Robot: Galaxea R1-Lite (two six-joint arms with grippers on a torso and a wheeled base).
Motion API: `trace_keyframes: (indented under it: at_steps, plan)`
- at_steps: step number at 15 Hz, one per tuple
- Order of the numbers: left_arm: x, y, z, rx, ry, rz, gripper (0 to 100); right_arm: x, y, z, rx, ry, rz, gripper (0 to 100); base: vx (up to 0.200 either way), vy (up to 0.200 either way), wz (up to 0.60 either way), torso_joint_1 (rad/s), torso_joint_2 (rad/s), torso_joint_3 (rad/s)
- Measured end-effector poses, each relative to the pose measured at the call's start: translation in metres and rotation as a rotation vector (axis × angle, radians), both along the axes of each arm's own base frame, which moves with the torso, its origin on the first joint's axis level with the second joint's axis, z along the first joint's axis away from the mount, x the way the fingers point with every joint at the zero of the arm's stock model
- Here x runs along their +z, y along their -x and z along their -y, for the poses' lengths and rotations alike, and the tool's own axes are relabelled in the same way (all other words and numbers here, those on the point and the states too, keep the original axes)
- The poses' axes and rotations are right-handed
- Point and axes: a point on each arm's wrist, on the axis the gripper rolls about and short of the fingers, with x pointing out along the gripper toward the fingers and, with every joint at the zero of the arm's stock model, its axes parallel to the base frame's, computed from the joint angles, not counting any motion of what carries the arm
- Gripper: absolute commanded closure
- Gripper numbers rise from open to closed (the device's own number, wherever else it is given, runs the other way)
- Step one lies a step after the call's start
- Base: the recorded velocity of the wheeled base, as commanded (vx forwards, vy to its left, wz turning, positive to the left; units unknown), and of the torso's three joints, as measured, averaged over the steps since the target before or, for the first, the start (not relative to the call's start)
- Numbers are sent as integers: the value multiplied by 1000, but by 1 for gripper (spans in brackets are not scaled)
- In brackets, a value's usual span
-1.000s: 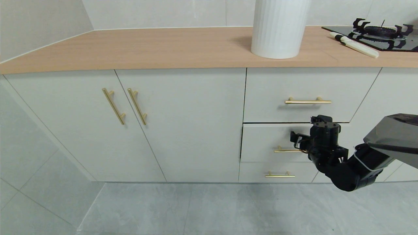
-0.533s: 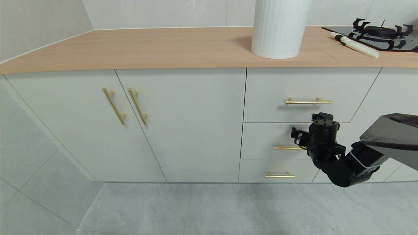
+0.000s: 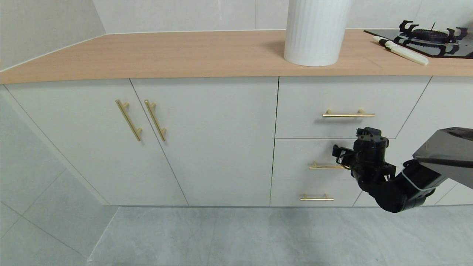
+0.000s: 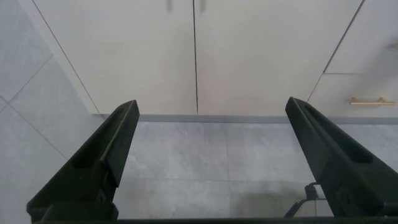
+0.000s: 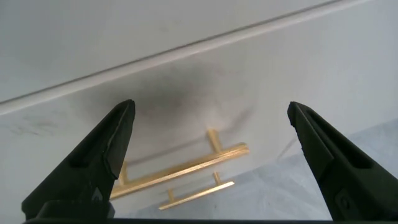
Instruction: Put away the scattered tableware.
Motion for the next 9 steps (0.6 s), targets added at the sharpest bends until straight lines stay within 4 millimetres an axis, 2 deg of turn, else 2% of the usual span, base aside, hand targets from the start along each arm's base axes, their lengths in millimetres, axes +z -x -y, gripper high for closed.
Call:
trace_keyframes:
  at_steps: [2,4,7,9]
  plan:
    - [0,0,0,0,0,0,0,16,16,0,26,0,-4,0,0,0,0,0,0,0]
    - [0,0,0,0,0,0,0,43,45,1,62,-3,0,0,0,0,0,0,0,0]
    - [0,0,0,0,0,0,0,90,98,10,90,-9,48,0,0,0,0,0,0,0]
    - [0,0,0,0,0,0,0,123,145,23,94,2,105,0,0,0,0,0,0,0]
